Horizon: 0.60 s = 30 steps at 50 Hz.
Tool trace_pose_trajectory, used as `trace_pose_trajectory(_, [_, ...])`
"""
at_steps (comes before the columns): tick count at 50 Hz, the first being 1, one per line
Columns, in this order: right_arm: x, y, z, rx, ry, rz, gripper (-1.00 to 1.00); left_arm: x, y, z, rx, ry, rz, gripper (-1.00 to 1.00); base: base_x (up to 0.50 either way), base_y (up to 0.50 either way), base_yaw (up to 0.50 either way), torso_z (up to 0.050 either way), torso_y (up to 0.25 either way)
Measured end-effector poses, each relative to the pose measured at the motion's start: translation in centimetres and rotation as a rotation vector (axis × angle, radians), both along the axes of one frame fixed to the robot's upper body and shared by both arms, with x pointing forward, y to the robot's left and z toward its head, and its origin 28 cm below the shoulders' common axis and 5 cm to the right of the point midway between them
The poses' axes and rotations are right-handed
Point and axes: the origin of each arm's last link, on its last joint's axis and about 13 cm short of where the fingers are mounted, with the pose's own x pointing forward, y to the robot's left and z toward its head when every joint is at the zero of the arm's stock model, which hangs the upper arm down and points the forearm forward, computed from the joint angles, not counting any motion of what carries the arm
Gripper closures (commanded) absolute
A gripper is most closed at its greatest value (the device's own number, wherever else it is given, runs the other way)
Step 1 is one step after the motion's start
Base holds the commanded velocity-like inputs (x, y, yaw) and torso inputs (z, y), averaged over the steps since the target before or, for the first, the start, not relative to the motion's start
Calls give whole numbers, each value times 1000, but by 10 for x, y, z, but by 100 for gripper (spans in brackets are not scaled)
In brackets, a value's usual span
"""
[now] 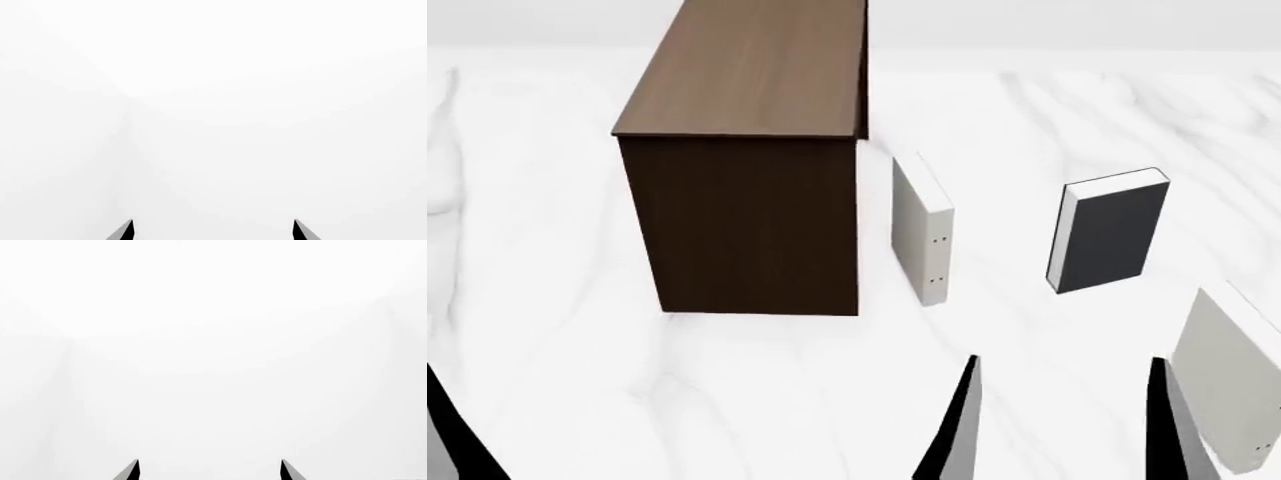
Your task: Pick up the book in the middle and place it on the cabinet shelf.
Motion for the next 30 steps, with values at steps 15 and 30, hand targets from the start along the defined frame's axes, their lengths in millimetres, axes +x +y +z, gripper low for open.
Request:
trace_pose_trajectory(15, [0, 4, -2, -40, 27, 33, -100, -1, -1, 0, 3, 5, -8, -100, 500, -1, 0, 0, 0])
trace_pose_trajectory(30, [0, 6, -3, -55, 40, 44, -100, -1, -1, -1, 5, 11, -12, -100, 500, 0, 0, 0, 1])
